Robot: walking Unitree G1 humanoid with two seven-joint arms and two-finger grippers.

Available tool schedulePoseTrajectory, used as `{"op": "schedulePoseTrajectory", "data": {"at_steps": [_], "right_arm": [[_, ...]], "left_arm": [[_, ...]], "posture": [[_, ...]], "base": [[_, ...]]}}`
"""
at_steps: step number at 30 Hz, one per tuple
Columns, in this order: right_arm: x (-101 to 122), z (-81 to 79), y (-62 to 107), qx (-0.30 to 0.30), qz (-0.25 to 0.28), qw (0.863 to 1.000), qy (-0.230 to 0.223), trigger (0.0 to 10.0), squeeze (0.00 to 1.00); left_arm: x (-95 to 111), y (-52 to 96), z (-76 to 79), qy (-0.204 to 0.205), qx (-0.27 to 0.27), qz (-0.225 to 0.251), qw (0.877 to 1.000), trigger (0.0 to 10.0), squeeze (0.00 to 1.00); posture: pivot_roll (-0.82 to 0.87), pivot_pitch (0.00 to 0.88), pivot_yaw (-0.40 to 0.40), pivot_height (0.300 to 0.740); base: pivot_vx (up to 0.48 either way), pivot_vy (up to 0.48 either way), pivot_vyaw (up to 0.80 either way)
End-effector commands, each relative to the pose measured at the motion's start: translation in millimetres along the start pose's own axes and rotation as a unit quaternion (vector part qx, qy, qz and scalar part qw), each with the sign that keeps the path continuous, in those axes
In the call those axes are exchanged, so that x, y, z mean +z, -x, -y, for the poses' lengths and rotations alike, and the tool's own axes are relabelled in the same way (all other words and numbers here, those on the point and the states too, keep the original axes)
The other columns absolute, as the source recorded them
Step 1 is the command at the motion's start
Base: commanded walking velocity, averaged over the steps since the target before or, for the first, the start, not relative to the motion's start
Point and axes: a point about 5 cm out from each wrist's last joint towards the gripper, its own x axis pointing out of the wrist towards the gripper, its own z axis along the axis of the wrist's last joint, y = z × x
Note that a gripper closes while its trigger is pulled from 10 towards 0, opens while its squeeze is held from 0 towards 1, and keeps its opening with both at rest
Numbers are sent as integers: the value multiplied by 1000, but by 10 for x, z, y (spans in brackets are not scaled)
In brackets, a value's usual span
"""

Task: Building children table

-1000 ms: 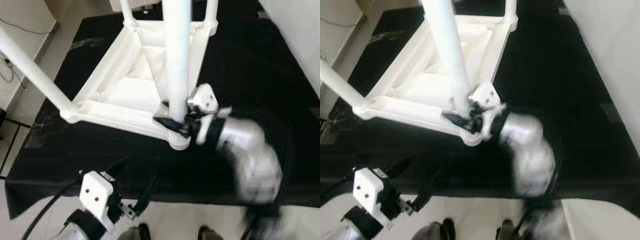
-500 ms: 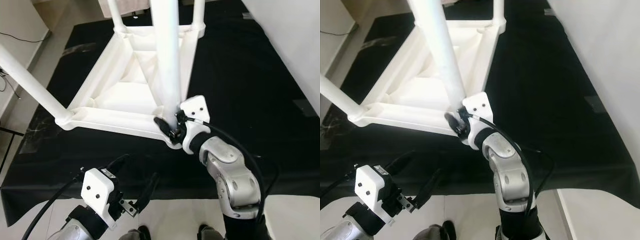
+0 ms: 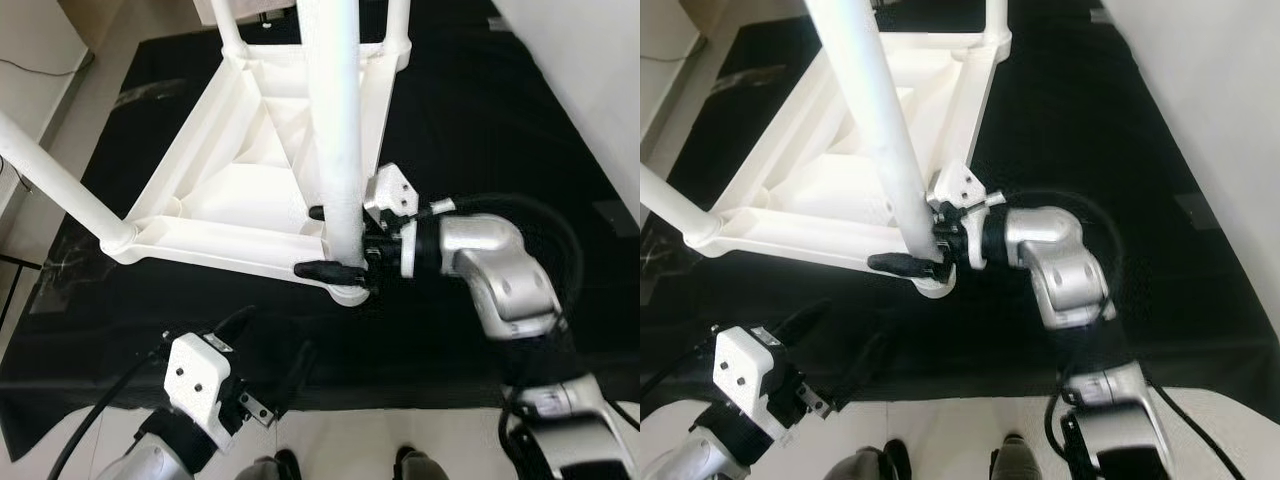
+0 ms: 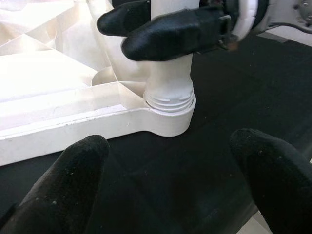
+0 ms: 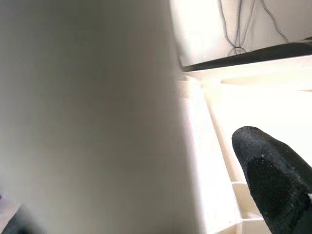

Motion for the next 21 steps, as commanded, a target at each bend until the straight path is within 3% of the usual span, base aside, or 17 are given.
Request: {"op": "schedulePoseTrajectory", "data": {"at_steps": [1, 2, 12, 17, 18, 19, 20, 21], "right_arm": [[-39, -16, -67, 14, 8, 1000, -10, 10000, 0], [-59, -5, -50, 16, 8, 1000, -19, 0, 0], [-132, -37, 135, 37, 16, 999, -27, 0, 0], [-164, -62, 267, -65, 21, 997, -33, 0, 0], [-208, -89, 258, -132, 16, 990, -46, 0, 0], [-339, -102, 271, -297, -39, 953, -48, 0, 0], [-339, -102, 271, -297, -39, 953, -48, 0, 0], [-472, -203, 386, -447, -94, 887, -63, 0, 0]], "left_arm": [[-15, 28, 16, 2, 3, -6, 1000, 10000, 0], [-13, 30, 21, 2, 4, -5, 1000, 10000, 0], [-9, 15, 36, 7, 3, -2, 1000, 10000, 0], [-7, 15, 32, 7, 3, 0, 1000, 10000, 0], [-8, 20, 23, 7, 4, 0, 1000, 10000, 0], [-7, 25, 4, 6, 5, 0, 1000, 10000, 0], [-7, 25, 4, 6, 5, 0, 1000, 10000, 0], [-5, 26, -12, 6, 6, 0, 1000, 10000, 0]], "posture": [[18, 267, 96, 740], [15, 276, 95, 740], [-25, 299, 83, 740], [-35, 305, 77, 740], [-41, 307, 74, 740], [-53, 311, 84, 740], [-53, 311, 84, 740], [-60, 314, 88, 740]], "base": [[0, 0, 0], [0, 0, 0], [0, 0, 0], [0, 0, 0], [0, 0, 0], [0, 0, 0], [0, 0, 0], [0, 0, 0]]}}
